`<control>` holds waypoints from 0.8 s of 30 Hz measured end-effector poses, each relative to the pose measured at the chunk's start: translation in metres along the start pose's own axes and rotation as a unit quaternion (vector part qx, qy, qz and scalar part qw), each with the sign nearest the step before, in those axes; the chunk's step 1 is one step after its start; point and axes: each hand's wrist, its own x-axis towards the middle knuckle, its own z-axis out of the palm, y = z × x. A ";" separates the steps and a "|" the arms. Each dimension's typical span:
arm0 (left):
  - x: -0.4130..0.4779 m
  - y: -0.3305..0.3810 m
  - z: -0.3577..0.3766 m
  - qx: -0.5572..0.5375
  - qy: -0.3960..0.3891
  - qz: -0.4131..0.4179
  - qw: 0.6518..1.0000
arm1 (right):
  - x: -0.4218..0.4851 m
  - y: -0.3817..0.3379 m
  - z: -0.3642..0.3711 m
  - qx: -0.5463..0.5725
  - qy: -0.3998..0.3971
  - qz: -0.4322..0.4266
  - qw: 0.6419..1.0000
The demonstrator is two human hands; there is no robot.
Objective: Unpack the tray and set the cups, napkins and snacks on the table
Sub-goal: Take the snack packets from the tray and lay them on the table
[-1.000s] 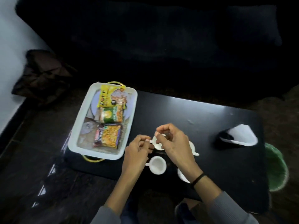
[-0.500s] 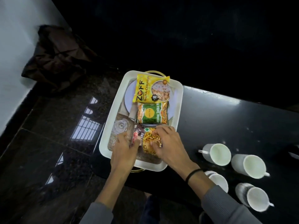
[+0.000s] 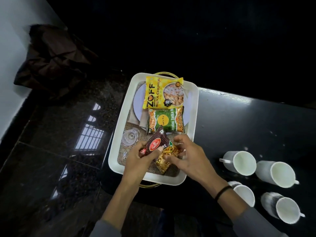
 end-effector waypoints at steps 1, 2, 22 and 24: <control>-0.001 0.003 -0.001 -0.011 -0.001 -0.001 1.000 | -0.001 -0.001 -0.002 0.003 0.000 -0.008 1.000; 0.000 0.006 -0.002 -0.015 -0.004 0.005 1.000 | -0.001 -0.003 -0.004 0.004 0.000 -0.017 1.000; 0.017 0.088 0.076 -0.026 -0.108 0.017 0.994 | 0.006 -0.005 -0.082 0.451 0.052 0.136 0.881; 0.018 0.088 0.092 -0.019 -0.121 -0.010 0.992 | 0.007 0.004 -0.092 0.446 0.076 0.170 0.875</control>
